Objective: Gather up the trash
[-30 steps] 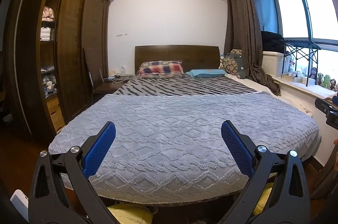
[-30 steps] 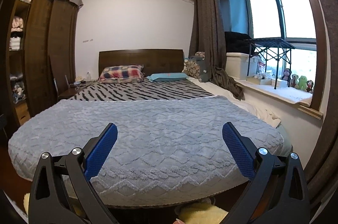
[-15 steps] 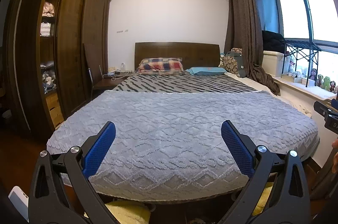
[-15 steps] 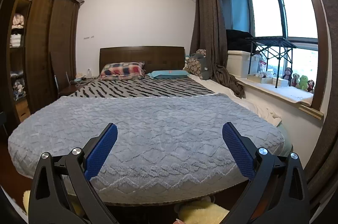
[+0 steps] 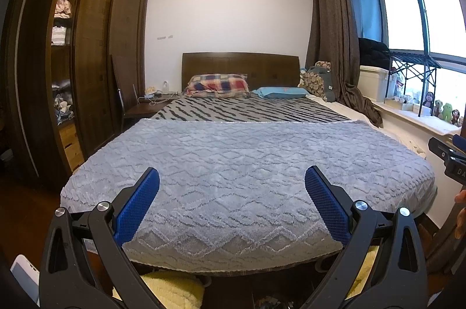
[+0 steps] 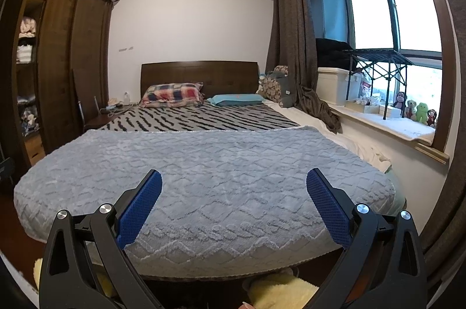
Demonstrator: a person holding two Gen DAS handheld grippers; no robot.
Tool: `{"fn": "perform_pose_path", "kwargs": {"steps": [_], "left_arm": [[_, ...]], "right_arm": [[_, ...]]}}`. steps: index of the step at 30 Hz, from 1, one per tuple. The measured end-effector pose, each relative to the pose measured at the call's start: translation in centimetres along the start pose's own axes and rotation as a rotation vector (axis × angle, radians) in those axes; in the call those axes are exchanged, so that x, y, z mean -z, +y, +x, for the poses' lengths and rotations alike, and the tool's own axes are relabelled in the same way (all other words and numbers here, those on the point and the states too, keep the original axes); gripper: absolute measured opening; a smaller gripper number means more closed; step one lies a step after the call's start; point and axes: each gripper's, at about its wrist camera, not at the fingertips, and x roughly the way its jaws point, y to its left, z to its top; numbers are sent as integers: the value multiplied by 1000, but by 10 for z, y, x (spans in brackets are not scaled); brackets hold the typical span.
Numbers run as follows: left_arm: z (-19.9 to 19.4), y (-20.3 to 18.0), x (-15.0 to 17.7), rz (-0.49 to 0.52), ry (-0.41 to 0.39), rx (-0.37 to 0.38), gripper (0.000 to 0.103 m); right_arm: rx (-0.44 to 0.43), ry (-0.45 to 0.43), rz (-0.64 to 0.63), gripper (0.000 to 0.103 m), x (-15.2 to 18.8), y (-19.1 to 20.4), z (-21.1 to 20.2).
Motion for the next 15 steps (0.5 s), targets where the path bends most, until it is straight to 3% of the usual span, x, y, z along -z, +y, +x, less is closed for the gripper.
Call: {"fn": "perform_pose_path", "kwargs": {"steps": [15], "left_arm": [[3, -5, 5, 8, 25, 9, 95]], "right_arm": [[-21, 28, -11, 100, 4, 7, 4]]}}
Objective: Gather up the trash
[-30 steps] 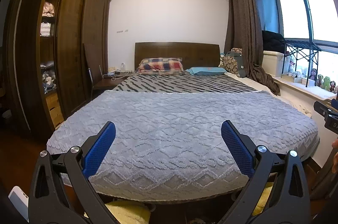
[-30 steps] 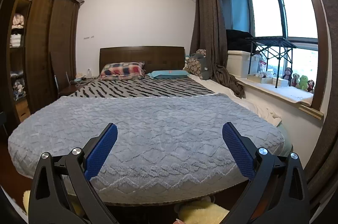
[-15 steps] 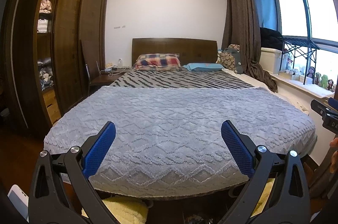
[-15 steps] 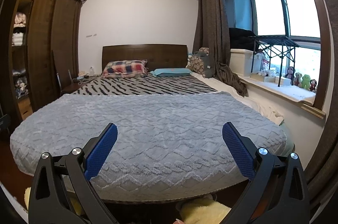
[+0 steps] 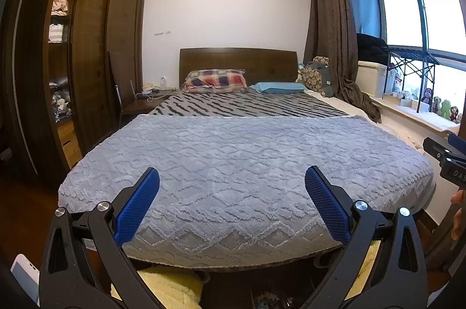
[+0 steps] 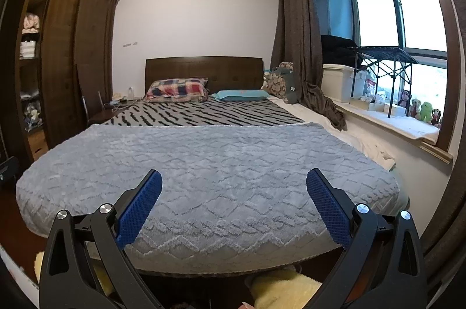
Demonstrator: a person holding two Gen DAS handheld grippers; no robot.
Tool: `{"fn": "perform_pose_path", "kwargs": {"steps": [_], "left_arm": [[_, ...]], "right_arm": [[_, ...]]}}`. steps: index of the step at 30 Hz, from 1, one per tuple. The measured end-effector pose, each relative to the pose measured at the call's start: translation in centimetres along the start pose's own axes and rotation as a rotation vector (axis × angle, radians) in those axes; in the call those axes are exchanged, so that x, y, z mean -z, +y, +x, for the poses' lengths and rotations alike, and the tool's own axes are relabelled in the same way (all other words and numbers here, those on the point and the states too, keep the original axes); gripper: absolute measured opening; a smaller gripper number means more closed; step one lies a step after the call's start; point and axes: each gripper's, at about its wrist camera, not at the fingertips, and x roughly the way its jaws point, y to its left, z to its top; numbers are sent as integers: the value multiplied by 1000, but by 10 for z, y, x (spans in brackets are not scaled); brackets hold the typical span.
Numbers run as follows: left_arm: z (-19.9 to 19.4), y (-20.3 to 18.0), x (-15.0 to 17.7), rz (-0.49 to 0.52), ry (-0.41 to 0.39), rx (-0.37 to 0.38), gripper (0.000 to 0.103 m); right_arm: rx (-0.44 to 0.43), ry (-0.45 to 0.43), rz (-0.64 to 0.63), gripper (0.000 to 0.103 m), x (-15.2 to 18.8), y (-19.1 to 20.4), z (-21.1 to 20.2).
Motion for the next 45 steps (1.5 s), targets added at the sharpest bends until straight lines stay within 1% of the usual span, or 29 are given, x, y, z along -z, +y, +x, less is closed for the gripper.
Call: {"fn": "perform_pose_path", "kwargs": {"steps": [13, 20, 24, 45], "left_arm": [[4, 2, 2, -7, 5, -15, 95], [10, 4, 9, -17, 20, -22, 95], [14, 6, 11, -19, 33, -26, 95], [15, 9, 13, -33, 37, -35, 95]], "right_arm": [[-3, 7, -8, 100, 2, 3, 2], [0, 5, -11, 100, 3, 2, 4], [-2, 19, -8, 100, 4, 3, 8], [-11, 21, -12, 100, 7, 3, 7]]}}
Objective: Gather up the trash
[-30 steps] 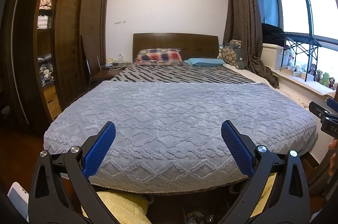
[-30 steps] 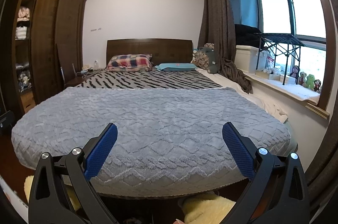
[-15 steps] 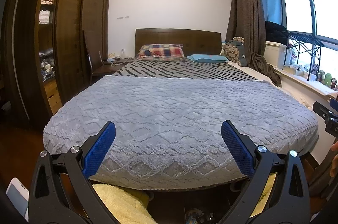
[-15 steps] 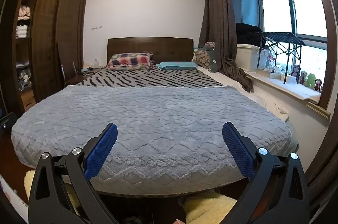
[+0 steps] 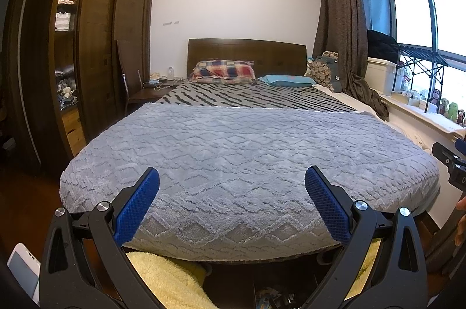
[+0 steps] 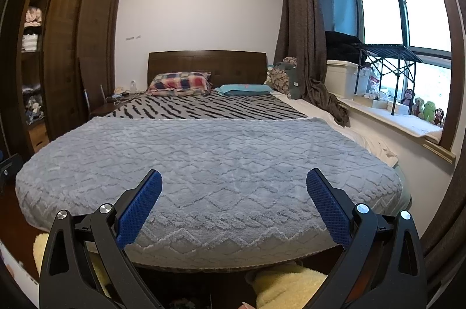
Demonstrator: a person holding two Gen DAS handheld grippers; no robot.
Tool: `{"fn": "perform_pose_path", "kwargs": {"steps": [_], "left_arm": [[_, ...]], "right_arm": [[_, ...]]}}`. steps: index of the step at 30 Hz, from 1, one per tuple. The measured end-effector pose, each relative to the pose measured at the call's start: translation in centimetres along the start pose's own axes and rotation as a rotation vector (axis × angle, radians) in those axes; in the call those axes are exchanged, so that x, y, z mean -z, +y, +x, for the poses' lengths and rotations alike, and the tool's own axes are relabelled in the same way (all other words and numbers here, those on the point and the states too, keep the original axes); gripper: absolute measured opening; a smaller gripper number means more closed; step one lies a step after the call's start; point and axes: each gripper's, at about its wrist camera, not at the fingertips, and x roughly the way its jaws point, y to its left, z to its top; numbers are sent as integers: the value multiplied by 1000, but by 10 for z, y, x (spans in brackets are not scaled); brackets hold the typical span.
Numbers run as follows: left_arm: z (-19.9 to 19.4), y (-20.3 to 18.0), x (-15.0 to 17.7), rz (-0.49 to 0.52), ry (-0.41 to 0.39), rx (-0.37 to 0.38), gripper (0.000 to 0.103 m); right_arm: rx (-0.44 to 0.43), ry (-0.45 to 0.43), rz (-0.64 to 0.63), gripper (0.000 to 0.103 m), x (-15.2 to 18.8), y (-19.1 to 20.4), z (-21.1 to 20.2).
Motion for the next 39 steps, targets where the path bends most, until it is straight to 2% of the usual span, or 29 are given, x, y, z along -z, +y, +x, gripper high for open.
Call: {"fn": "perform_pose_path", "kwargs": {"steps": [15, 25, 31, 39], "left_arm": [[-2, 0, 1, -4, -6, -12, 95], [-2, -1, 2, -18, -2, -49, 95], [-5, 1, 3, -29, -17, -17, 95], [-4, 3, 1, -30, -12, -23, 95]], "right_arm": [[-3, 4, -1, 100, 0, -1, 1], [20, 5, 4, 100, 1, -8, 4], [18, 6, 2, 100, 1, -9, 5], [17, 6, 1, 100, 1, -9, 5]]}}
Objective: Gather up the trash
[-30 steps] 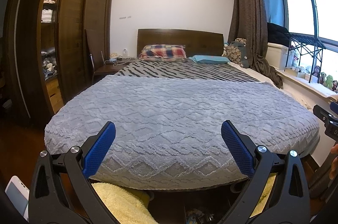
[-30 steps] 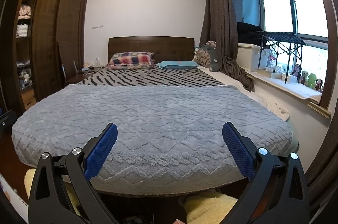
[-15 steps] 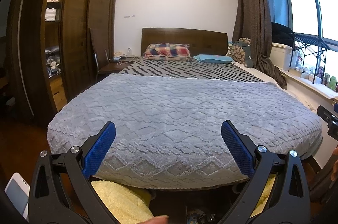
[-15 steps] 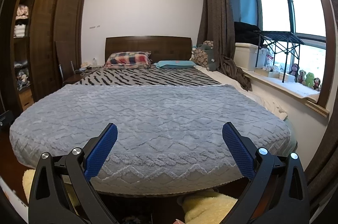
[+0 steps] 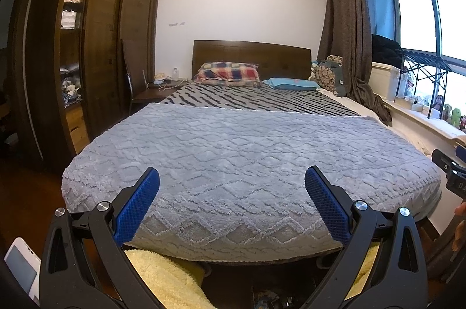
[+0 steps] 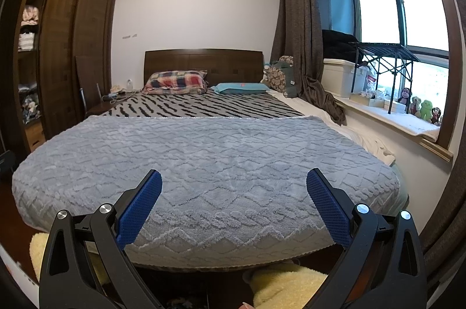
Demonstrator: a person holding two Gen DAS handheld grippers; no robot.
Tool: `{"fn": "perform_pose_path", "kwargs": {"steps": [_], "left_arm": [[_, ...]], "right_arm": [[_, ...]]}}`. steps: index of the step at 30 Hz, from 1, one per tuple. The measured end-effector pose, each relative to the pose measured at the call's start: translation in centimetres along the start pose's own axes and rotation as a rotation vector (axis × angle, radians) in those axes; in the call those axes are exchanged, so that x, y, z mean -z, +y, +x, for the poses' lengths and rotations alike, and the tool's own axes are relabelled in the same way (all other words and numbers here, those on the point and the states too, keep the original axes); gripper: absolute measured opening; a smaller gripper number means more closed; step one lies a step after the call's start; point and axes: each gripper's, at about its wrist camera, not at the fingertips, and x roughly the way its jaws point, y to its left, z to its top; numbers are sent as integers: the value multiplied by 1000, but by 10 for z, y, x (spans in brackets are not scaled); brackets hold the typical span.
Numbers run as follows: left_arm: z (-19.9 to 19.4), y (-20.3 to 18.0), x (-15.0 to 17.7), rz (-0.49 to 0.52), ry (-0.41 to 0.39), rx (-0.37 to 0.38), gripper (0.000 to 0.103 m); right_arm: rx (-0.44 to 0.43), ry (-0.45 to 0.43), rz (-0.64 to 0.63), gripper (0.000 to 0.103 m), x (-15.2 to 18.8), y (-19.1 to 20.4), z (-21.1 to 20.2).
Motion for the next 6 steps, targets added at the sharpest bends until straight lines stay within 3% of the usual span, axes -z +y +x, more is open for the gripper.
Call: {"fn": "perform_pose_path", "kwargs": {"steps": [6], "left_arm": [[0, 2, 0, 1, -5, 3, 95]], "right_arm": [[-1, 4, -1, 100, 1, 1, 2]]}}
